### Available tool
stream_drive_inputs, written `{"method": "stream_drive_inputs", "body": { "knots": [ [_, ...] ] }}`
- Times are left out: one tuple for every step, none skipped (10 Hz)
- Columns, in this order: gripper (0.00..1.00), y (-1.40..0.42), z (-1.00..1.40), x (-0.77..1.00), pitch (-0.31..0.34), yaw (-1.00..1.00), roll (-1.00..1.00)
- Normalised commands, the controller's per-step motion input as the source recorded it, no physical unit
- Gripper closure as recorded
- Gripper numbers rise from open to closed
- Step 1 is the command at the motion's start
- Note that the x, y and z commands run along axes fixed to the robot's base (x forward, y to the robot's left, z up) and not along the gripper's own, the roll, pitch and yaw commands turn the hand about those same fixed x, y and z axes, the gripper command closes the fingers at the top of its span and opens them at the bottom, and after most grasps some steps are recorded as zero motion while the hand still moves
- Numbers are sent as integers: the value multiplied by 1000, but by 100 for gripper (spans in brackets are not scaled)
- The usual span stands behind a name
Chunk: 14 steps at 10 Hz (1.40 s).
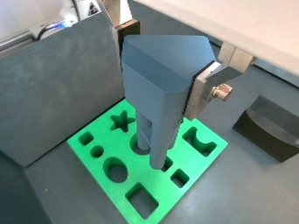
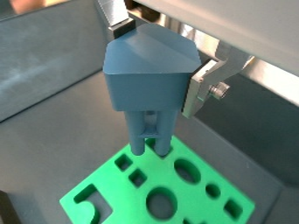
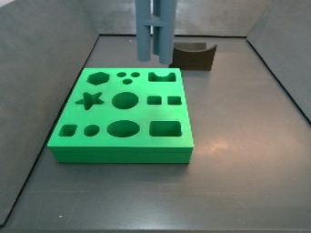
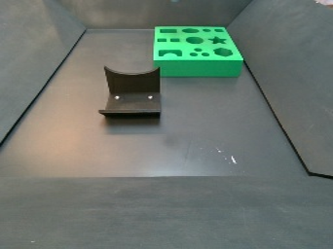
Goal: Insert the 3 prong object.
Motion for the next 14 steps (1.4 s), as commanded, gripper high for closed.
{"method": "stream_drive_inputs", "body": {
  "knots": [
    [100, 251, -609, 226, 4, -657, 207],
    [100, 251, -400, 91, 0, -731, 140],
    [100, 246, -320, 20, 0, -789, 67],
    [100, 409, -343, 0, 0, -629, 46],
    [100, 431, -354, 0, 0, -609, 51],
    [100, 646, -343, -29, -3, -391, 0],
    [100, 989, -154, -177, -60, 0, -120],
    [100, 994, -129, -251, -33, 0, -123],
    [100, 617, -100, -774, -74, -157, -30],
    [100, 154, -100, -637, -71, -663, 0],
    [100, 100, -49, -517, -54, -780, 0],
    [100, 74, -49, -454, -53, -831, 0],
    [100, 54, -63, -406, -49, -866, 0],
    [100, 34, -74, -363, -43, -889, 0]
  ]
}}
